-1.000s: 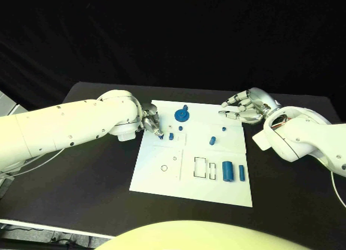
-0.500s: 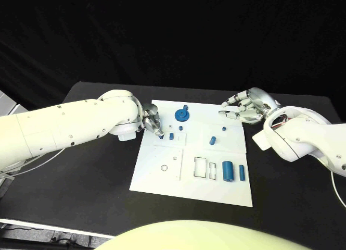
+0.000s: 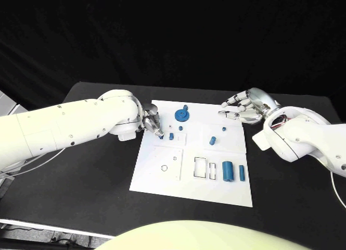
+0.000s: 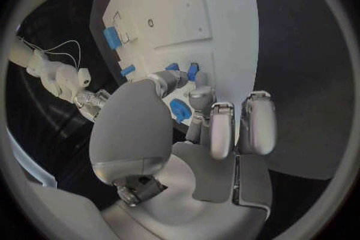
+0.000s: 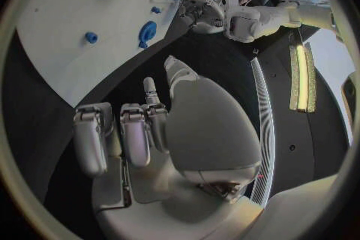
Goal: Assemble the parts on the task board
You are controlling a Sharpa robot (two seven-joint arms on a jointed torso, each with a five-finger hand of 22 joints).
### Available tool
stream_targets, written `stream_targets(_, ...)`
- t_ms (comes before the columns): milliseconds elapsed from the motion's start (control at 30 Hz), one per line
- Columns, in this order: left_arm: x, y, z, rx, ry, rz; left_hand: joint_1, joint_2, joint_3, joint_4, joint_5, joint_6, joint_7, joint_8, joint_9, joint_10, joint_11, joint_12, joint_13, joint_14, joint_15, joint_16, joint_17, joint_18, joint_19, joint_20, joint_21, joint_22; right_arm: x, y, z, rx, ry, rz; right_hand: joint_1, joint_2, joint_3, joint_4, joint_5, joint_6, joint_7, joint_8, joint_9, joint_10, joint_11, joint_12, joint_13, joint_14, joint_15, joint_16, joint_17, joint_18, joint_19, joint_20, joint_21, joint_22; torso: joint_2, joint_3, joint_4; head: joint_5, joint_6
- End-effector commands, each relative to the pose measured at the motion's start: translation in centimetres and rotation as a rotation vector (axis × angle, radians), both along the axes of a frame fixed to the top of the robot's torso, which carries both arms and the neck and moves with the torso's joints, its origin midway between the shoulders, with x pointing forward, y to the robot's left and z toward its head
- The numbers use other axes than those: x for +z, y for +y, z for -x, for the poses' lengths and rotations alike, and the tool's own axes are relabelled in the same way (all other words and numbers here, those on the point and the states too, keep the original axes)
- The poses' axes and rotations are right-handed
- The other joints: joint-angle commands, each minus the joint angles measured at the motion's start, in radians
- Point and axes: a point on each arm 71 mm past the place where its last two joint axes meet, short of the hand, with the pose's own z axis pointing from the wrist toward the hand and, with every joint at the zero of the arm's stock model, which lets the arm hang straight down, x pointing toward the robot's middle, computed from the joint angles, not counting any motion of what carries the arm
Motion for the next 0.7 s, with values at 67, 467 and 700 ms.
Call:
stream_targets(67,-0.25,-0.35,0.31,-0.042,0.055,0.003,0.002,0.003,0.202,-0.210,0.005,0.008,-0.002,0.005,-0.001,0.004,-0.002,0.002,0.000,0.092,-0.005,0.002,0.220,-0.012,0.006,-0.003,0.005,0.046,0.01,0.17,0.04,0.016,-0.009,0.004,-0.010,-0.002,0.005,0.000,0.006,-0.005,-0.002,0.004,-0.001,0.037,-0.005,-0.001,0.197,0.098,-0.010,-0.006,0.239,-0.004,0.085,-0.010,-0.004,0.238,0.000,0.0006,0.0001,-0.001,-0.003)
stream_targets(467,-0.27,-0.26,0.20,-0.048,0.075,0.003,0.003,0.002,0.203,-0.212,0.006,0.010,-0.002,0.004,-0.001,0.006,-0.002,0.005,0.005,0.092,-0.005,0.002,0.221,-0.012,0.006,-0.003,0.005,0.045,-0.01,0.19,0.04,0.016,-0.008,0.004,-0.010,-0.002,0.005,0.000,0.006,-0.005,-0.002,0.004,-0.001,0.037,-0.005,-0.001,0.197,0.098,-0.010,-0.006,0.239,-0.004,0.085,-0.010,-0.004,0.238,0.000,0.0009,-0.0003,-0.002,-0.003)
stream_targets(700,-0.23,-0.31,0.05,-0.043,0.072,0.006,0.003,0.001,0.203,-0.213,0.006,0.011,-0.003,0.004,-0.001,0.007,-0.002,0.005,0.005,0.091,-0.006,0.002,0.220,-0.012,0.006,-0.004,0.005,0.045,-0.01,0.21,0.04,0.017,-0.008,0.004,-0.010,-0.002,0.005,0.000,0.006,-0.005,-0.002,0.004,-0.001,0.037,-0.005,-0.001,0.197,0.098,-0.010,-0.006,0.239,-0.004,0.085,-0.010,-0.004,0.238,0.000,0.0007,-0.0002,-0.003,-0.002)
